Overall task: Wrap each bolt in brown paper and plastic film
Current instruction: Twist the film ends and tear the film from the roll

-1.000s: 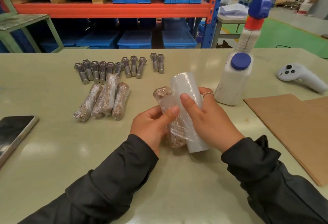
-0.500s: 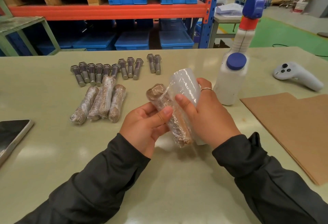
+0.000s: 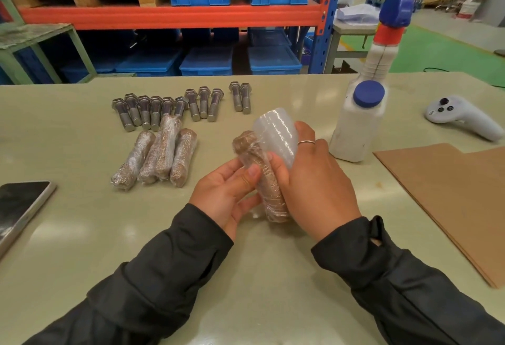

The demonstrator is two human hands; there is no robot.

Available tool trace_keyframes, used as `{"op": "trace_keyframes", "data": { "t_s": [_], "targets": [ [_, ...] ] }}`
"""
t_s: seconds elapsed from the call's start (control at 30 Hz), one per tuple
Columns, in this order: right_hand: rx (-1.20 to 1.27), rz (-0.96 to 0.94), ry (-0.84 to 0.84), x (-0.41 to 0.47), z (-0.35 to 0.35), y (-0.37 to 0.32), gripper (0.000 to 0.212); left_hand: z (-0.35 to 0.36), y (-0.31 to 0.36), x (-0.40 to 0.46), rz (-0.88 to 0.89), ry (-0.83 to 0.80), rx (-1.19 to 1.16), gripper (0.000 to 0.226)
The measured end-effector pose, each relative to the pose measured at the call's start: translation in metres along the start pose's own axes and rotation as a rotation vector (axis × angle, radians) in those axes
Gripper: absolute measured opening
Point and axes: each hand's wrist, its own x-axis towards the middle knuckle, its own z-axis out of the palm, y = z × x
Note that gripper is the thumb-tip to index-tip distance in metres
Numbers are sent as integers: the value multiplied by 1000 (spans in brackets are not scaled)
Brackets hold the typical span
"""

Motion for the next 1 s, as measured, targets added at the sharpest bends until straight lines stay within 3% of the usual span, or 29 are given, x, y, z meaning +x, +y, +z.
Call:
{"op": "trace_keyframes", "data": {
  "t_s": [0.13, 0.33, 0.47, 0.67, 0.87, 1.0],
  "targets": [
    [45, 27, 15, -1, -1, 0, 68, 3, -8, -1, -24, 3, -5, 24],
    [153, 100, 4, 0, -2, 4, 81, 9, -9, -5, 12, -68, 128, 46],
    [225, 169, -38, 3, -3, 7, 85, 12, -12, -3, 101, -9, 293, 49],
    [415, 199, -157, 13, -7, 18, 50, 12, -14, 1, 134, 12, 277, 41],
    [488, 162, -183, 9, -3, 23, 40, 7, -16, 5, 38, 89, 144, 26],
    [542, 169, -170, 7, 4, 19, 40, 8, -16, 4, 22, 121, 117, 44]
  ]
}}
